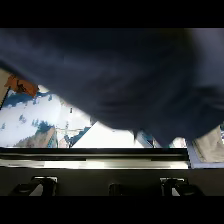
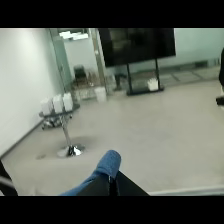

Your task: Fold the shirts.

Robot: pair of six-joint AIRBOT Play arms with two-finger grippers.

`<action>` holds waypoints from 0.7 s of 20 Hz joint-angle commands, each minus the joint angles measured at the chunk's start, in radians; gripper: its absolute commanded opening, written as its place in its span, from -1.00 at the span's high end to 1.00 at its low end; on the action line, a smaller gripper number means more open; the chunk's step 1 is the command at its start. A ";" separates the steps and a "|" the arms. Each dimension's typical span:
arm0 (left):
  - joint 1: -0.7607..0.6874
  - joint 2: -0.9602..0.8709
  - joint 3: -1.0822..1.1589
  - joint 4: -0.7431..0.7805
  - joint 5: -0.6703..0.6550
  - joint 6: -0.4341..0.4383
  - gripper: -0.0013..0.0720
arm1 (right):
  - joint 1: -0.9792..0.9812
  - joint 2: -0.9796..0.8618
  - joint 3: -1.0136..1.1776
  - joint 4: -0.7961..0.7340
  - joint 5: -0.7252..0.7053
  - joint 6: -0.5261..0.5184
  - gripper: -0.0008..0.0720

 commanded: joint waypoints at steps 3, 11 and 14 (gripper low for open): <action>0.001 -0.114 -0.197 0.043 -0.077 0.002 0.90 | 0.000 -0.175 0.000 -0.015 0.068 0.008 0.86; 0.001 -0.567 -0.417 0.075 -0.025 0.000 0.90 | 0.000 -0.793 -0.002 0.156 0.094 0.280 0.86; 0.001 -0.694 -0.417 0.056 -0.069 0.000 0.90 | 0.000 -0.947 -0.002 0.332 0.095 0.290 0.86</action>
